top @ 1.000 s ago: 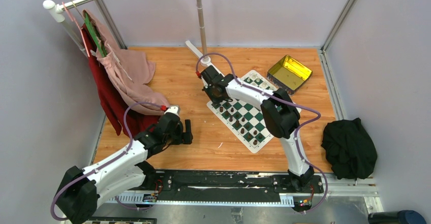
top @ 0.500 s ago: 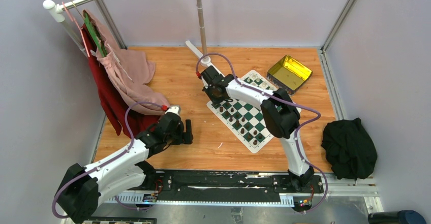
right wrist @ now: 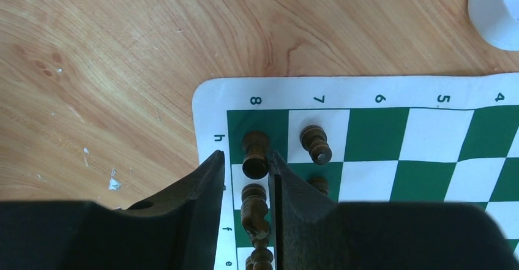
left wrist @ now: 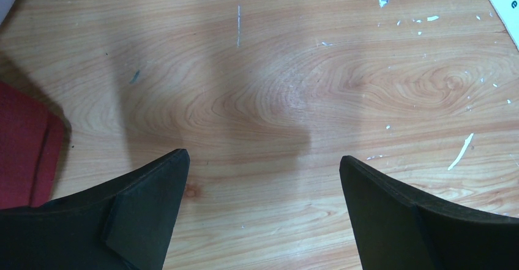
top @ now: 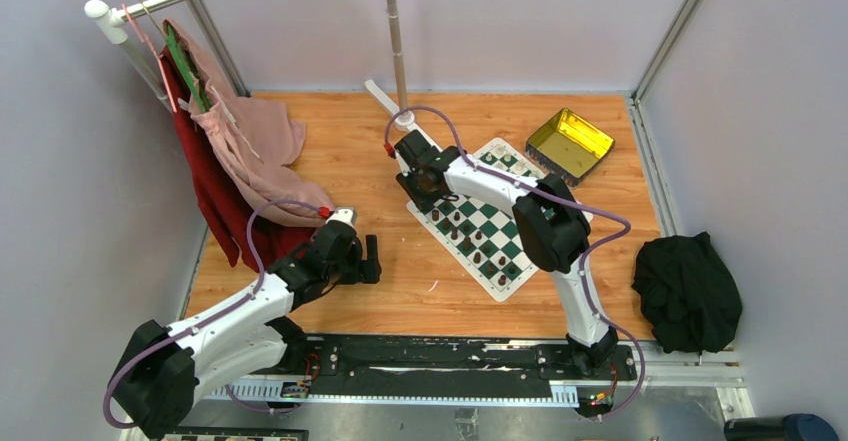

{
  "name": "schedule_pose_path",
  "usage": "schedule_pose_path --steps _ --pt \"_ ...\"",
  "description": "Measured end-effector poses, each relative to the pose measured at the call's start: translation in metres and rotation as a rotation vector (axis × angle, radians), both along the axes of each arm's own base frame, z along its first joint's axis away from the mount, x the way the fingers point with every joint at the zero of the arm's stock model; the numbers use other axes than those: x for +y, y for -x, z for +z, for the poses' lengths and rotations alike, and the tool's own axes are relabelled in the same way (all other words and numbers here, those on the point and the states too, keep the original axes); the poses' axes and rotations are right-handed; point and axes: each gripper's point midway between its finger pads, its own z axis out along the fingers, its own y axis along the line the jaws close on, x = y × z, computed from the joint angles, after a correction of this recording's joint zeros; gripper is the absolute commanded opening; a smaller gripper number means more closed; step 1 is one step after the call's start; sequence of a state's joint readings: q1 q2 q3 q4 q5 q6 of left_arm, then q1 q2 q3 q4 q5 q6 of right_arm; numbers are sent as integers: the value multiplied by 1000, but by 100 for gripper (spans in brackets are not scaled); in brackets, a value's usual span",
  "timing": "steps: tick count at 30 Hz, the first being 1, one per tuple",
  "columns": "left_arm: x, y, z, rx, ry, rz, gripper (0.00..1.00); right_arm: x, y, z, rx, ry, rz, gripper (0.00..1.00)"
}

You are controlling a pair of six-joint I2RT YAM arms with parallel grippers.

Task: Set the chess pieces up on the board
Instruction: Place the chess piece on the chessboard, then reset both arms

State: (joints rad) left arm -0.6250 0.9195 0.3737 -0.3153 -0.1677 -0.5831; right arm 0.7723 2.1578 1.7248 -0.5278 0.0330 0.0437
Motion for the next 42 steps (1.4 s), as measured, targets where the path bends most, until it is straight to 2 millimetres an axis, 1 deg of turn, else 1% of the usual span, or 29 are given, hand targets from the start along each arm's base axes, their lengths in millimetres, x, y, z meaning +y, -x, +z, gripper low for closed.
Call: schedule_pose_path --steps 3,6,10,12,13,15,18,21,23,24,25,26,28,30,31,32,33,35,36,37,38,39,42 --pt "0 0 0 0 0 0 100 1 0 2 1 0 7 37" --pt "0 0 0 0 0 0 100 4 -3 10 -11 -9 14 38" --pt "-1 -2 4 -6 4 1 100 12 -12 28 -47 -33 24 41" --pt "-5 -8 13 -24 16 1 100 17 -20 43 -83 -49 38 42" --pt "-6 -9 16 -30 21 1 100 19 -22 47 -94 -54 39 42" --pt "-11 -17 29 -53 35 3 100 22 -30 65 -136 -68 45 43" --pt "-19 -32 53 -96 50 13 100 22 -40 95 -197 -99 38 44" --pt "-31 -59 90 -162 56 19 100 11 -52 142 -284 -144 2 48" --pt "-41 -83 123 -221 50 21 100 -8 -61 175 -345 -174 -43 51" --pt "-46 -93 136 -246 49 22 100 -18 -65 188 -371 -183 -67 51" --pt "-50 -105 153 -277 41 24 100 -32 -69 203 -407 -193 -99 51" --pt "-54 -115 166 -305 36 23 100 -45 -72 214 -431 -193 -127 51" --pt "-61 -136 192 -363 19 24 100 -80 -74 236 -487 -187 -204 52" --pt "-63 -155 213 -410 -9 30 100 -120 -72 248 -527 -169 -288 53" --pt "-63 -159 215 -418 -17 33 100 -134 -70 249 -536 -157 -319 55" --pt "-61 -165 219 -427 -29 37 100 -152 -67 249 -545 -140 -358 56" --pt "-58 -173 223 -435 -43 46 100 -168 -64 245 -546 -120 -394 59" --pt "-50 -183 223 -438 -62 67 100 -198 -54 233 -537 -78 -460 65" --pt "-41 -189 221 -436 -74 87 100 -210 -49 227 -532 -58 -490 68" --pt "-33 -192 219 -430 -84 105 100 -222 -43 221 -526 -38 -518 69" --pt "-29 -194 217 -427 -89 117 100 -230 -39 219 -526 -24 -536 71" --pt "-18 -197 212 -422 -97 141 100 -241 -33 215 -528 -2 -563 72" --pt "3 -199 199 -408 -114 187 100 -262 -20 211 -543 38 -614 73"
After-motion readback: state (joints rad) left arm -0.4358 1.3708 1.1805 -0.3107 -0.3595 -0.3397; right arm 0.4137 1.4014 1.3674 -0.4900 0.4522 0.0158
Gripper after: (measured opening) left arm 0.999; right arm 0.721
